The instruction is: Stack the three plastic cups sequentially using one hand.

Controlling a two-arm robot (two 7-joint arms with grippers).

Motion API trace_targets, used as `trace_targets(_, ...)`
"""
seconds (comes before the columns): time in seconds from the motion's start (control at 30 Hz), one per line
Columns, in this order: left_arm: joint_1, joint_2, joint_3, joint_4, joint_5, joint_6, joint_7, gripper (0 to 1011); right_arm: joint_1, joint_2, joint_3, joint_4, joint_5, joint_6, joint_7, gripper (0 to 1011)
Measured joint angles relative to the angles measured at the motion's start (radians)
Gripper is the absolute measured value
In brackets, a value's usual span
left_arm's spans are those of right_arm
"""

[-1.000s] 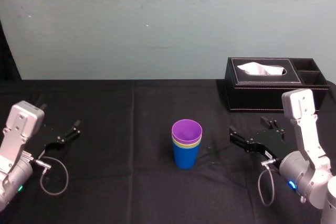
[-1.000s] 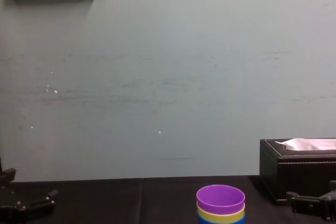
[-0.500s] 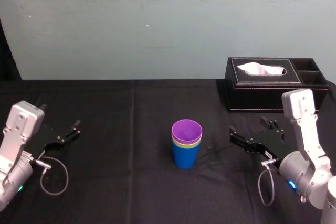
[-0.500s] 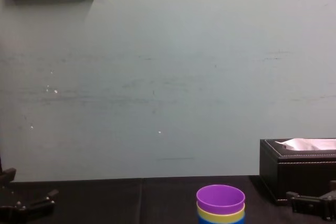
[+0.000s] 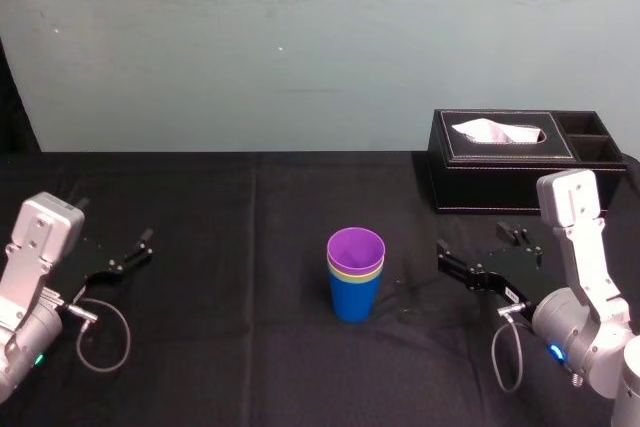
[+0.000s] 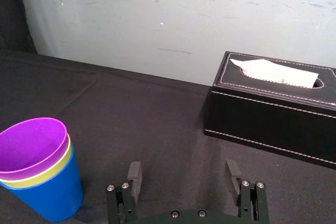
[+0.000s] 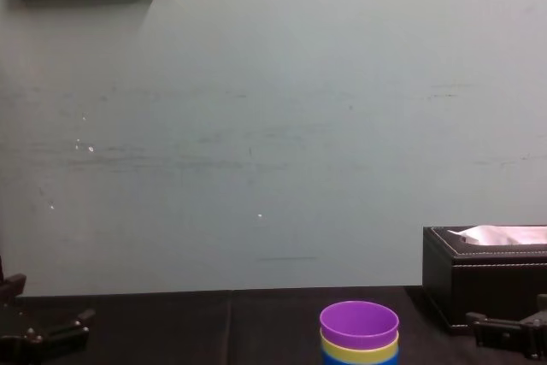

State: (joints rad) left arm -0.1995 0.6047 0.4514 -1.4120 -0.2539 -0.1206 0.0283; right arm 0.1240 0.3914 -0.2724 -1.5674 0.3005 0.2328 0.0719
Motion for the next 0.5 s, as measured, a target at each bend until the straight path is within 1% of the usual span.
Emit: trace_targets(0.5, 0.0, 0.0, 0.0, 0.0, 0.0, 0.0, 0.0, 1000, 0.0, 0.0, 0.0, 0.0, 0.0, 0.0, 0.0, 1004)
